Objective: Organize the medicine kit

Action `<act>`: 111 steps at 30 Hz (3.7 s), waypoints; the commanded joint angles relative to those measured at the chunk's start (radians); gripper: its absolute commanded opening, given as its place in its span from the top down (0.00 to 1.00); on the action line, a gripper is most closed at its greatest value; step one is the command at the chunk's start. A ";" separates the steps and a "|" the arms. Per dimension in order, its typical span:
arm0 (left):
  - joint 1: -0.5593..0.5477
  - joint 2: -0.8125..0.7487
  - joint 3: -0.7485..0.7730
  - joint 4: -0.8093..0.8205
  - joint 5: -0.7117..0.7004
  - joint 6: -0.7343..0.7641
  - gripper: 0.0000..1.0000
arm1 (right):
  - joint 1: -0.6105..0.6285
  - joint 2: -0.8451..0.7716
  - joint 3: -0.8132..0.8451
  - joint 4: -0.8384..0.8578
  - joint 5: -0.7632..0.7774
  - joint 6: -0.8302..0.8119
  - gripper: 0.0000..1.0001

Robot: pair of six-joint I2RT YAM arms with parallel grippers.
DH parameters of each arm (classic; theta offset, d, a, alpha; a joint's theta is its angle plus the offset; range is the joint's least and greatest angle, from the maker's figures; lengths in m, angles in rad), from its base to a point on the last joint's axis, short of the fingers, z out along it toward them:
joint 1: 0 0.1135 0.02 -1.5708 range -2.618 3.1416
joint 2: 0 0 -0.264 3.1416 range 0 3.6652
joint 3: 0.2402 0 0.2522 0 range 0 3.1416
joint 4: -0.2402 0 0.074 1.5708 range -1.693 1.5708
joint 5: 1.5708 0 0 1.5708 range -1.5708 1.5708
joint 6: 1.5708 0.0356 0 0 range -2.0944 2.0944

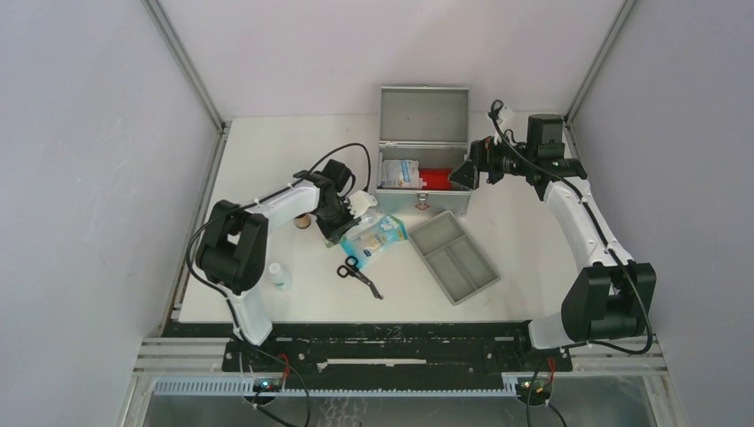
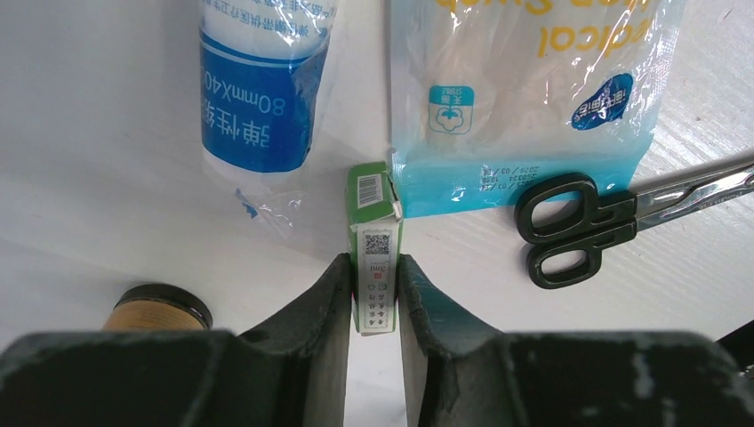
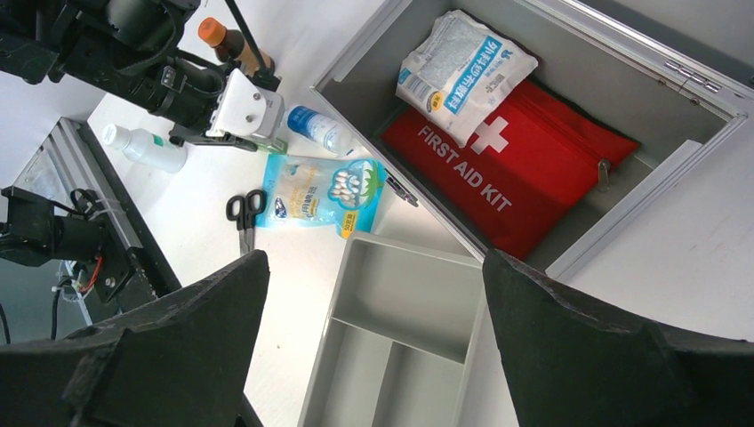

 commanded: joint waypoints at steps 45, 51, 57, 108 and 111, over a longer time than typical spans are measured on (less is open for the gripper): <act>-0.015 -0.414 0.079 0.218 0.879 -0.289 0.78 | 0.446 0.111 0.005 0.177 -0.317 -0.110 0.27; -0.019 -0.409 0.070 0.218 0.885 -0.288 0.77 | 0.452 0.112 0.006 0.190 -0.330 -0.105 0.47; -0.021 -0.395 0.069 0.218 0.883 -0.292 0.77 | 0.453 0.105 0.004 0.190 -0.338 -0.105 0.62; 0.060 -0.678 -0.056 0.234 0.257 -0.221 0.16 | 0.176 0.443 0.130 0.416 0.436 0.521 0.91; 0.061 -0.690 -0.064 0.235 0.266 -0.217 0.16 | 0.194 0.478 0.175 0.370 0.474 0.521 0.91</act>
